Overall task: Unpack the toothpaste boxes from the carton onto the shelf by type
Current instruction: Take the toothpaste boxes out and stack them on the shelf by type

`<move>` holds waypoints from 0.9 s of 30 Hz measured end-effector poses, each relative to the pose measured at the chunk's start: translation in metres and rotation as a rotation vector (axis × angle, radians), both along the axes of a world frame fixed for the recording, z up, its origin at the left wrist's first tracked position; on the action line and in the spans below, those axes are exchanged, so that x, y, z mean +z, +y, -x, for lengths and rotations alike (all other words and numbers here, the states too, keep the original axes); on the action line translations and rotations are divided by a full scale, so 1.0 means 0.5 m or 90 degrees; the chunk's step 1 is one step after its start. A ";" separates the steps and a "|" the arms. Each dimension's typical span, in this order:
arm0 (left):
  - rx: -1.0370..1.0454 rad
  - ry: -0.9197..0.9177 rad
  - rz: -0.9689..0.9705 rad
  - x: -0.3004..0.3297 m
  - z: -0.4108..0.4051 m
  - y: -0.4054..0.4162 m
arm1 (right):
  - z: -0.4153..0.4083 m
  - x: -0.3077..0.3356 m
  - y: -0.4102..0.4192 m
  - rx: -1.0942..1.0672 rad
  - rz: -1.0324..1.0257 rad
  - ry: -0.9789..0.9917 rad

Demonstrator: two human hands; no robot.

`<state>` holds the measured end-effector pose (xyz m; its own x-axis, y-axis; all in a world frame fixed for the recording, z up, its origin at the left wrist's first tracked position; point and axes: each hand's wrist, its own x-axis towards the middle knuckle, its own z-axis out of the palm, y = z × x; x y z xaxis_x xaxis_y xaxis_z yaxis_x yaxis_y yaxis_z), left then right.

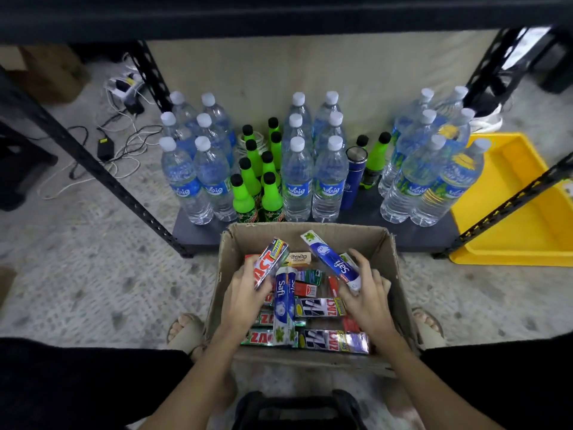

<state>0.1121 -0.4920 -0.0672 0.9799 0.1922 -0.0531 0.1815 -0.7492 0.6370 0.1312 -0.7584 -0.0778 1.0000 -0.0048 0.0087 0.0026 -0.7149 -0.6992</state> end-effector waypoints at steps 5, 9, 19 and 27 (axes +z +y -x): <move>-0.046 -0.092 -0.003 0.138 -0.019 0.012 | -0.026 0.148 -0.027 0.030 -0.070 -0.100; -0.081 -0.147 -0.024 0.266 -0.038 0.044 | -0.041 0.291 -0.054 0.074 -0.100 -0.158; -0.201 -0.286 -0.099 0.612 -0.082 0.075 | -0.046 0.625 -0.120 0.149 -0.159 -0.315; -0.270 -0.384 -0.132 0.842 -0.151 0.070 | -0.107 0.820 -0.163 0.159 -0.178 -0.423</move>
